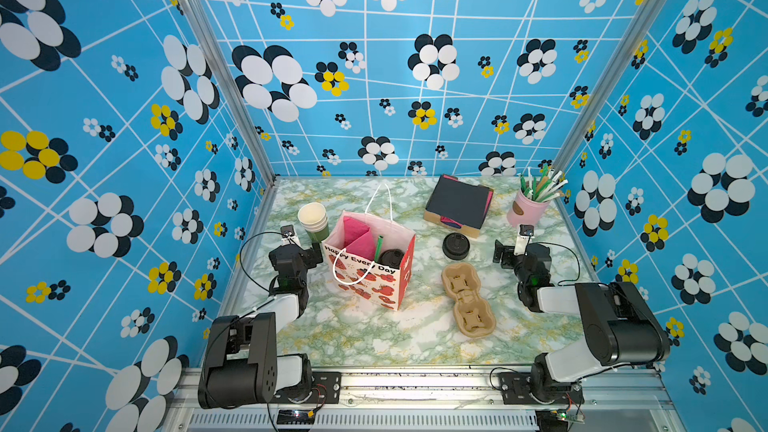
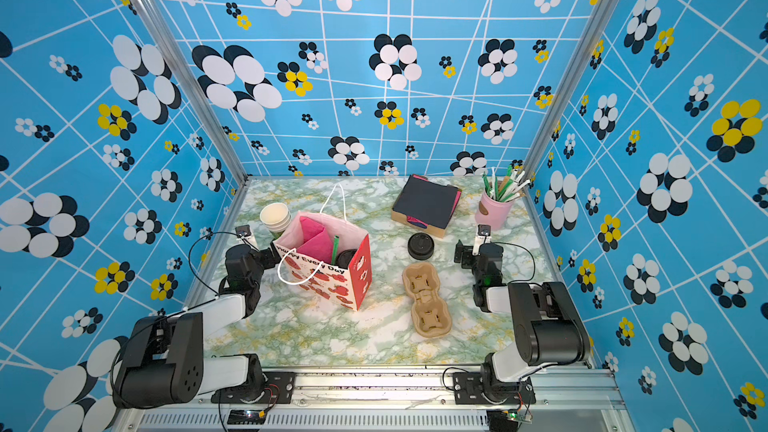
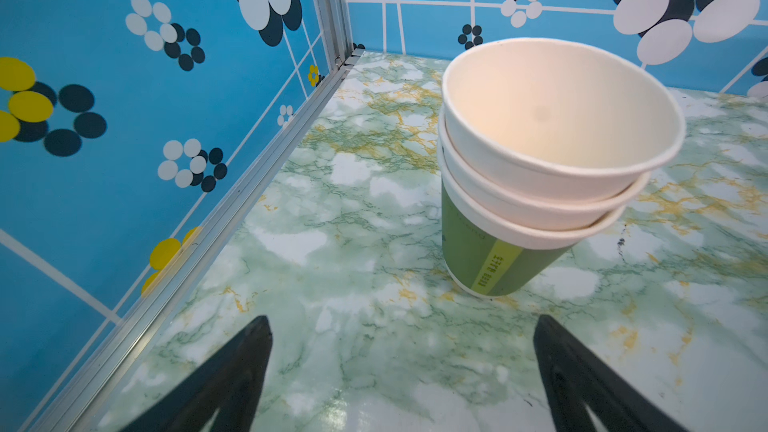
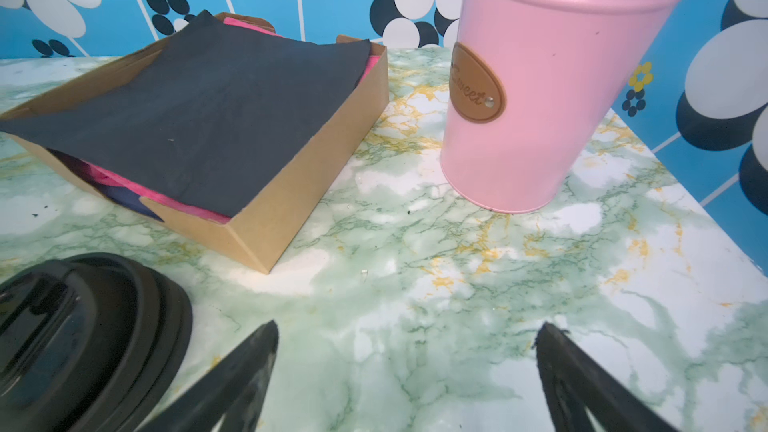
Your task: Pack the takeout coffee
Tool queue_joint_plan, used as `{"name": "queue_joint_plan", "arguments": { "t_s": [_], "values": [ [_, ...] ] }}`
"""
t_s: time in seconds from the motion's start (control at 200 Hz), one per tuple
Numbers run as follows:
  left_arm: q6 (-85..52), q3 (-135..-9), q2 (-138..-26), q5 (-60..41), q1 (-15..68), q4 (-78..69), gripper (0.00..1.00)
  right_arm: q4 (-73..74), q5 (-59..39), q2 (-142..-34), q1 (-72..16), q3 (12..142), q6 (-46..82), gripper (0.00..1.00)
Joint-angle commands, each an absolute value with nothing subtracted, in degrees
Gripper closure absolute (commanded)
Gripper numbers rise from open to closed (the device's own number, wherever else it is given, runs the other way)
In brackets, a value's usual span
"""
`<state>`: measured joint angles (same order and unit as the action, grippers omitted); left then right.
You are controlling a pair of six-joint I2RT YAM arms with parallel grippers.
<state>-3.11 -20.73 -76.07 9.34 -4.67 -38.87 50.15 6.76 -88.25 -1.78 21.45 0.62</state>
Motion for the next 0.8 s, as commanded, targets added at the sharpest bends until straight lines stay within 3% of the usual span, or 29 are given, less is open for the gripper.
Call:
{"name": "queue_joint_plan", "arguments": {
  "t_s": [0.0, 0.41, 0.795],
  "values": [
    [-1.6, -21.4, -76.0, 7.5, -4.1, -39.4, 0.01, 52.3, 6.2, -88.5, -1.4, 21.6, 0.5, 0.01],
    [-0.7, -21.4, -76.0, 6.9, -3.7, -39.7, 0.01, 52.3, 6.2, -88.5, -1.4, 21.7, 0.4, 0.01],
    [0.8, -22.3, -79.1, 6.3, 3.0, -43.0, 0.01, 52.3, 6.1, -88.5, -1.4, 21.7, 0.5, 0.01]
  ]
}}
